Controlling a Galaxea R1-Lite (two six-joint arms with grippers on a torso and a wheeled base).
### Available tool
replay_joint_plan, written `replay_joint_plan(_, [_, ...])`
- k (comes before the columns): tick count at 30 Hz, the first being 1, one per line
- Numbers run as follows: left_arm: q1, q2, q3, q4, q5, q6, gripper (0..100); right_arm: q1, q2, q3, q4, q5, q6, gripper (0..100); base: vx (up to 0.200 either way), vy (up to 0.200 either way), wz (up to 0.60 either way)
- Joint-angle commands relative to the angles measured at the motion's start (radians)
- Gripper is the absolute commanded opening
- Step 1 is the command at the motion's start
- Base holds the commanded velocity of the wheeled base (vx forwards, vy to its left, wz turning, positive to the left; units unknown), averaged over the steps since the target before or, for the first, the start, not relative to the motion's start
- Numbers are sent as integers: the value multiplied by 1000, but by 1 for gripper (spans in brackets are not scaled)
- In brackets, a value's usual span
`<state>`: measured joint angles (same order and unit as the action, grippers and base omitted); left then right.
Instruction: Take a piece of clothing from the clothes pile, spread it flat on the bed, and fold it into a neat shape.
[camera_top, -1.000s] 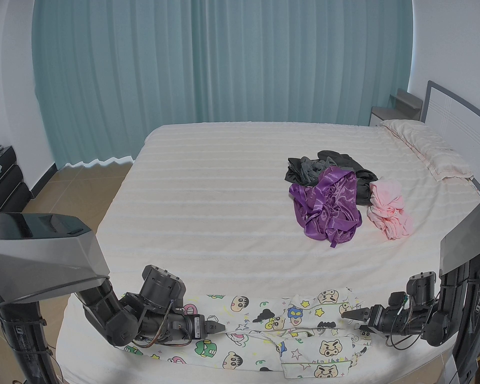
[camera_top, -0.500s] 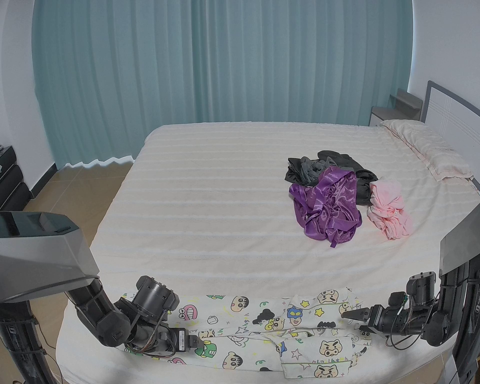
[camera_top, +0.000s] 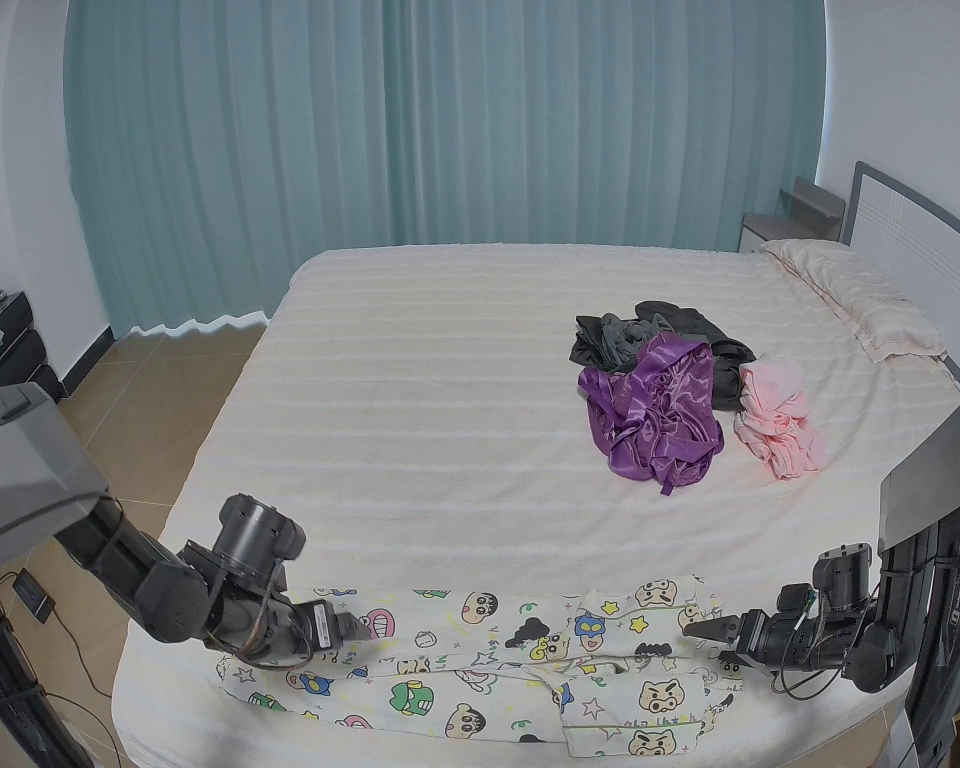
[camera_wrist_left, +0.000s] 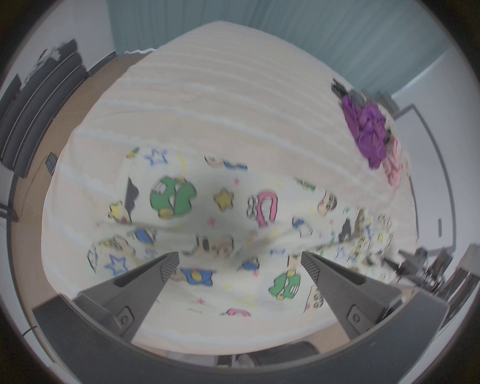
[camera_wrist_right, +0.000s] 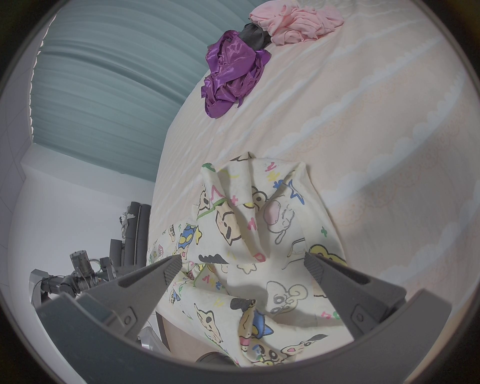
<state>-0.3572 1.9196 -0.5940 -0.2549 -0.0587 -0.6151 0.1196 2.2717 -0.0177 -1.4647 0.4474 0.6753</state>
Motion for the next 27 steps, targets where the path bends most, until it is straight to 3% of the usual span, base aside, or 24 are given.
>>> replay_joint_plan(1, [66,-17,-46,-6,-24,-2,100,0,2,18,0,0,0,100,0,0,0])
replay_joint_plan(12, [118,157,-38,-6,0,41,100,2,2,18,1,0,0,100,0,0,0])
replay_joint_plan(19, [119,102,3,77,17,43,100,3,0,18,1,-1,0,100,0,0,0])
replay_joint_plan(23, [132,39,16,200,13,92,100,3,2,18,1,0,0,100,0,0,0])
replay_joint_plan(27, [132,-21,54,212,10,121,100,3,5,18,1,0,0,100,0,0,0])
